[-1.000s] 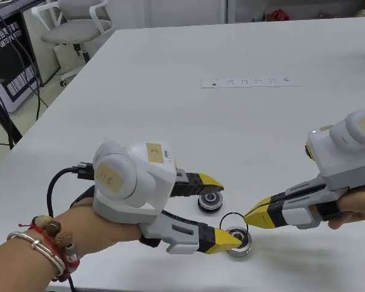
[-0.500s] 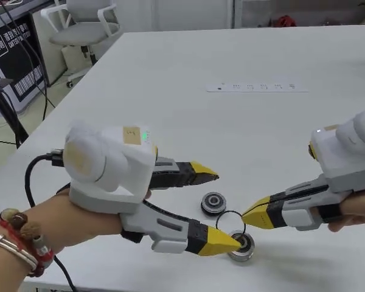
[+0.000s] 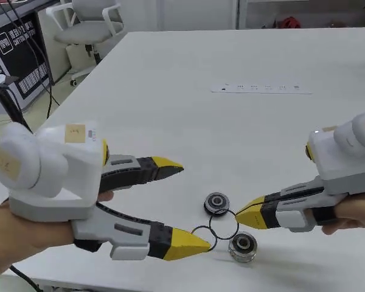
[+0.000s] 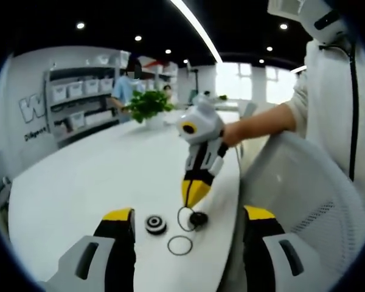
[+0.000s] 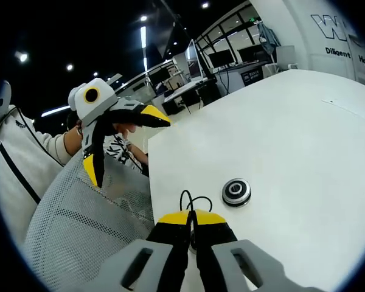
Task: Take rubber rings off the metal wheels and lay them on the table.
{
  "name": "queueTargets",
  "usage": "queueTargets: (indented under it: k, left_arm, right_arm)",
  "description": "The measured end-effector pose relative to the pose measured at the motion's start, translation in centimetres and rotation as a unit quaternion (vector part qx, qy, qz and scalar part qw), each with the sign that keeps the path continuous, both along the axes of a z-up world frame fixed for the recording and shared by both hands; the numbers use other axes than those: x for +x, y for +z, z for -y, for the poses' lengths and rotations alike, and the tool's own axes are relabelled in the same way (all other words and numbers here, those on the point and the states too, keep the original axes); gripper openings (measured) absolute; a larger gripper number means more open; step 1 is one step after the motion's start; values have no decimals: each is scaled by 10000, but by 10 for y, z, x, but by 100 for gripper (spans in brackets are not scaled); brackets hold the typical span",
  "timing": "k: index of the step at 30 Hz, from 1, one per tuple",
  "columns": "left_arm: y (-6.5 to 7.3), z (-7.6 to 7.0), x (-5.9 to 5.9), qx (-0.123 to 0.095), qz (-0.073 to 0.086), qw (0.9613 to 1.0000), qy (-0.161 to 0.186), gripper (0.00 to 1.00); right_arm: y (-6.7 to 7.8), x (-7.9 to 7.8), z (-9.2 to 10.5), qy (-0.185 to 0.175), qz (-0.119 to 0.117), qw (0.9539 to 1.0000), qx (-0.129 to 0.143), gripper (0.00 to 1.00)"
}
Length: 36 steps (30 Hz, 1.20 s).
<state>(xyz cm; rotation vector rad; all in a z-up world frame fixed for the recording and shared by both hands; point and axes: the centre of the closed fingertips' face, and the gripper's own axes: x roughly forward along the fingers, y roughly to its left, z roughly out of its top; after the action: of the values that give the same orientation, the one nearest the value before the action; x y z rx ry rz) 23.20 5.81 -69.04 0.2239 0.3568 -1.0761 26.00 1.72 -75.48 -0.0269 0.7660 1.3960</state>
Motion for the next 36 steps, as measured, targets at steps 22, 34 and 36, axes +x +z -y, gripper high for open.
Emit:
queueTargets:
  k: [22,34,36]
  left_arm:
    - [-23,-24,-16,43,-335,9984,461,73]
    - [-31,-24,-22,126,-442,9979,454,73]
    - [-33,-25,-22,187,-446,9979,442,73]
  right_arm:
    - [-20,-5,-19,-19,202,9995,-261,0]
    - [-37,2,-20,-242,223,9986,-406,0]
    - [-41,5,-19,-300,230,9982,-461,0]
